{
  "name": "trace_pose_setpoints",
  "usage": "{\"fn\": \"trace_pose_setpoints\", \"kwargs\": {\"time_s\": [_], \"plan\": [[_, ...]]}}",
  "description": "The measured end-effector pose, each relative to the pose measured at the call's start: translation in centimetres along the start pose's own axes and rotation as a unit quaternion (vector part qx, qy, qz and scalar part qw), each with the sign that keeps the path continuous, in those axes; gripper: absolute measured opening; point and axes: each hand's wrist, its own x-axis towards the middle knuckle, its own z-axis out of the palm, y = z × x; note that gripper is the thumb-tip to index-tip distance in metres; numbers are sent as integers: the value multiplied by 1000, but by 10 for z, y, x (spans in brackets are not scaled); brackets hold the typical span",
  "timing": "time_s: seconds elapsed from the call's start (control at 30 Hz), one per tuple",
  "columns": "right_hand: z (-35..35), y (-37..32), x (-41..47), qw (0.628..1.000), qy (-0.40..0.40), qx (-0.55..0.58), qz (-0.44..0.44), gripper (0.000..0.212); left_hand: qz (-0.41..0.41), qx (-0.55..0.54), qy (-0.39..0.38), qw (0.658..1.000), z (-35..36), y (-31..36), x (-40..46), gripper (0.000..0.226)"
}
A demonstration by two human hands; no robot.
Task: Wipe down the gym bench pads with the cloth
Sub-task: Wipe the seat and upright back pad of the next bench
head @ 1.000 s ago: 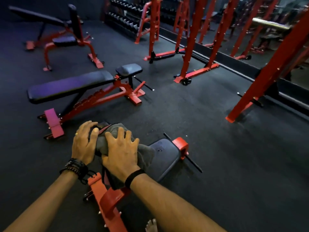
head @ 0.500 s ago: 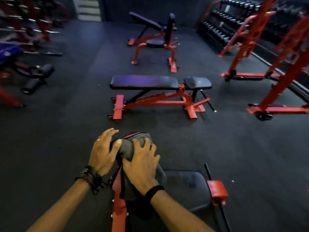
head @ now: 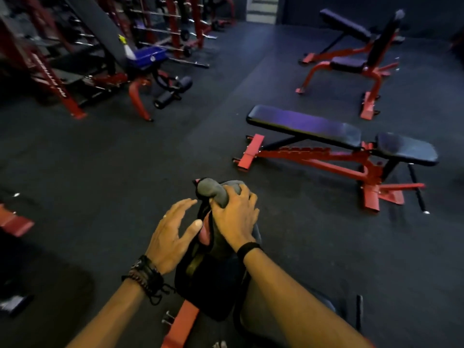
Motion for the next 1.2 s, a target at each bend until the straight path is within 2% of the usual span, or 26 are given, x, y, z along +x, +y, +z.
{"fn": "trace_pose_setpoints", "kwargs": {"time_s": [0.13,0.3,0.43,0.6,0.77,0.87,0.93,1.03,1.13,1.2], "plan": [[6,8,8,997,36,63,24,38,-6,-2,-3,1000,11,11,8,66],[13,26,13,982,70,164,64,48,13,-3,-32,999,31,23,28,65],[12,47,29,964,40,252,79,52,25,19,-66,997,43,32,38,77],[27,98,44,937,-12,340,78,23,19,74,-90,993,56,42,59,79],[53,146,36,919,-68,382,70,39,50,212,-131,967,68,56,69,74],[50,128,42,921,-17,390,9,53,42,239,-133,961,69,61,68,76],[55,125,45,918,5,397,-9,49,29,250,-133,958,69,63,67,80],[93,164,42,905,23,424,34,47,45,292,-144,944,71,66,69,77],[114,198,45,903,9,420,90,57,60,337,-156,927,74,69,72,73],[101,183,53,912,28,405,58,56,50,340,-155,926,76,70,73,73]]}}
